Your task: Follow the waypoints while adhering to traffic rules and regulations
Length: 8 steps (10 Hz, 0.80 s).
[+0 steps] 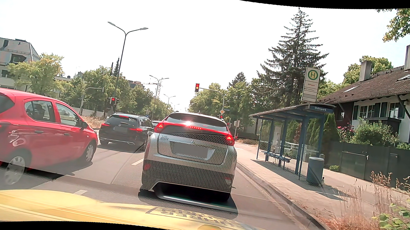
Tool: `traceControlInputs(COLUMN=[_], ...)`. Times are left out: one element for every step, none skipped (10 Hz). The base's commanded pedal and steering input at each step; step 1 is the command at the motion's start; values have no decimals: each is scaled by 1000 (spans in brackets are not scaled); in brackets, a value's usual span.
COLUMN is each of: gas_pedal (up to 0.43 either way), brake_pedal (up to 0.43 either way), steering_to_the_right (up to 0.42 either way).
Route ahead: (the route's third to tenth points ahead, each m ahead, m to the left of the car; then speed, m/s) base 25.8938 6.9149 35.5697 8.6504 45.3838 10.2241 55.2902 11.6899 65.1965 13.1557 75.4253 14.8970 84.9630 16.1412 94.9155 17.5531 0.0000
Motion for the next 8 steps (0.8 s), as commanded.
traceControlInputs(gas_pedal=[0, 0, 0, 0, 0, 0, 0, 0], brake_pedal=[195, 195, 195, 195, 195, 195, 195, 195], steering_to_the_right=[-14, -14, -15, -14, -15, -14, -15, -14])
